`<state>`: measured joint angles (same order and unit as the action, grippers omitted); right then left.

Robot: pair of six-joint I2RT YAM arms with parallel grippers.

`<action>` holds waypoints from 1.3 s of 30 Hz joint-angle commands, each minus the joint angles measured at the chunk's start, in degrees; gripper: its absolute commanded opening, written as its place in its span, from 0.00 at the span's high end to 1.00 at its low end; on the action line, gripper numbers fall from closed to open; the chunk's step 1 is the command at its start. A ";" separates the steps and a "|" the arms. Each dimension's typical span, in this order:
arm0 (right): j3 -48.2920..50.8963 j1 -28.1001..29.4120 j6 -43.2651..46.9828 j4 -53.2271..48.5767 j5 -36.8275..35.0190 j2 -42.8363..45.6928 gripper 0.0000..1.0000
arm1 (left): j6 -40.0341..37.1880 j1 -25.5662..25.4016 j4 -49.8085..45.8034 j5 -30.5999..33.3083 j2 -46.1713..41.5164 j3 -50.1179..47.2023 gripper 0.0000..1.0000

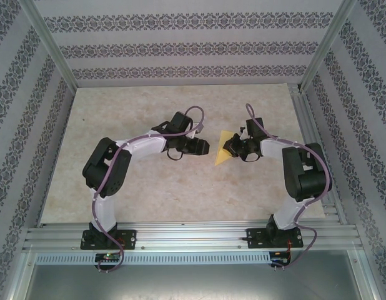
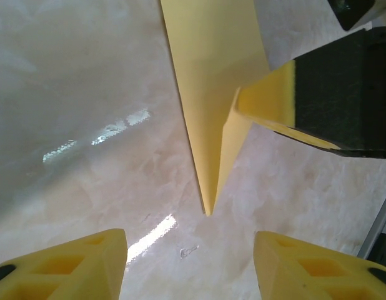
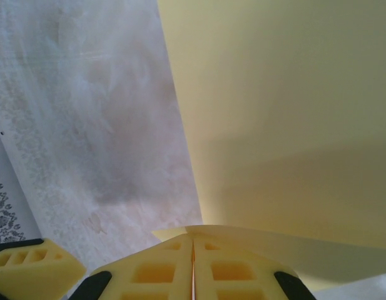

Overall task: Fold a paper plane with a square sheet of paper (pick it up from the middle)
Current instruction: Third fold the triangle at the center of the table.

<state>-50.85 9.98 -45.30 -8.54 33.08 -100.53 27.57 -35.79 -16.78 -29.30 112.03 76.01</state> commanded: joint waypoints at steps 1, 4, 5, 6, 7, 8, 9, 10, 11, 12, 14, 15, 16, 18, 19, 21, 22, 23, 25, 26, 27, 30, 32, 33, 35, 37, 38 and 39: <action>-1.17 -0.27 0.65 0.40 -0.26 -2.32 0.92 | -0.27 -1.53 0.19 0.23 1.56 2.45 0.43; -1.31 -0.26 0.66 0.91 -0.29 -3.54 0.92 | -0.50 -2.30 -0.27 0.83 1.97 2.74 0.44; -1.42 -0.30 0.77 0.90 -0.28 -3.98 0.92 | -0.47 -2.57 -0.28 0.57 2.10 2.95 0.45; -1.47 -0.25 0.82 0.95 -0.25 -4.42 0.92 | -0.52 -2.90 -0.32 0.37 2.31 3.21 0.47; -1.52 -0.35 0.83 0.88 -0.28 -4.92 0.92 | -0.79 -3.30 -0.67 0.39 2.55 3.71 0.50; -1.53 -0.29 0.83 0.92 -0.16 -5.36 0.92 | -1.15 -3.65 -1.19 0.30 2.95 4.39 0.54; -1.53 -0.31 0.83 1.03 0.03 -5.61 0.92 | -1.29 -3.88 -1.56 0.08 3.29 5.05 0.59; -1.39 -0.31 0.83 1.02 -0.01 -5.73 0.92 | -1.13 -4.14 -1.68 -0.20 3.61 5.78 0.64; -1.27 -0.31 0.83 1.21 -0.08 -5.73 0.91 | -0.98 -4.45 -1.60 -0.69 4.01 6.28 0.67; -1.18 -0.36 0.83 1.18 -0.12 -5.74 0.92 | -0.87 -4.61 -1.55 -0.96 4.31 6.70 0.69; -1.18 -0.35 0.78 1.23 0.01 -5.76 0.92 | -0.28 -4.98 -1.63 -1.26 5.33 7.79 0.71; -1.10 -0.32 0.67 1.54 0.13 -5.62 0.91 | -0.16 -5.15 -1.59 -1.66 5.84 8.25 0.71; -1.00 -0.33 0.38 2.08 0.62 -5.55 0.91 | 0.14 -5.25 -1.46 -1.94 6.36 8.63 0.73; -1.00 -0.31 -0.05 2.86 1.57 -5.30 0.91 | 1.13 -5.43 -0.45 -2.37 7.19 9.01 0.74; -1.18 -0.37 -0.05 2.91 1.67 -5.16 0.91 | 1.58 -5.50 0.08 -3.08 7.91 9.41 0.76; -1.52 -0.39 -0.05 2.56 1.70 -4.98 0.91 | 2.04 -5.65 -0.55 -4.03 9.86 11.26 0.79; -1.48 -0.44 -0.05 2.57 1.85 -4.93 0.91 | 2.18 -5.84 -0.90 -4.22 10.80 12.04 0.80; -1.53 -0.57 -0.14 2.60 1.82 -4.78 0.90 | 2.59 -6.02 -0.82 -4.21 11.56 12.42 0.81; -1.45 -0.67 -0.30 2.65 1.81 -4.35 0.90 | 3.21 -6.30 -0.13 -4.52 12.62 12.92 0.81; -1.44 -0.79 -0.31 2.65 1.81 -4.24 0.90 | 3.49 -6.31 0.05 -4.70 13.20 13.32 0.82; -1.49 -0.87 -0.29 2.65 1.90 -4.07 0.90 | 3.68 -6.37 0.30 -4.92 13.60 13.45 0.82; -1.71 -1.08 -0.28 2.65 2.49 -3.92 0.90 | 3.80 -6.50 0.10 -4.32 15.12 14.46 0.83; -1.80 -1.18 -0.32 2.61 2.76 -3.72 0.90 | 3.80 -6.48 -0.19 -3.55 16.19 14.92 0.83; -1.71 -1.23 -0.29 2.65 2.78 -3.43 0.90 | 3.80 -6.49 -0.27 -3.00 16.42 15.03 0.84; -1.36 -1.61 -0.16 2.23 2.54 -2.24 0.89 | 3.63 -6.48 -0.44 -1.82 16.65 14.88 0.84; -0.76 -2.09 0.24 1.85 2.52 -0.78 0.88 | 3.61 -6.40 -0.43 -1.27 16.59 14.78 0.85; -0.43 -2.18 0.50 1.54 2.56 -0.05 0.88 | 3.63 -6.40 -0.28 -1.11 16.61 14.83 0.85; -0.18 -2.23 0.71 1.08 2.60 0.67 0.88 | 3.63 -6.40 -0.36 -0.89 16.64 14.83 0.85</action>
<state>-51.22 8.47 -45.32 -7.42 34.85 -103.48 30.59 -41.76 -17.80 -31.53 128.07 89.49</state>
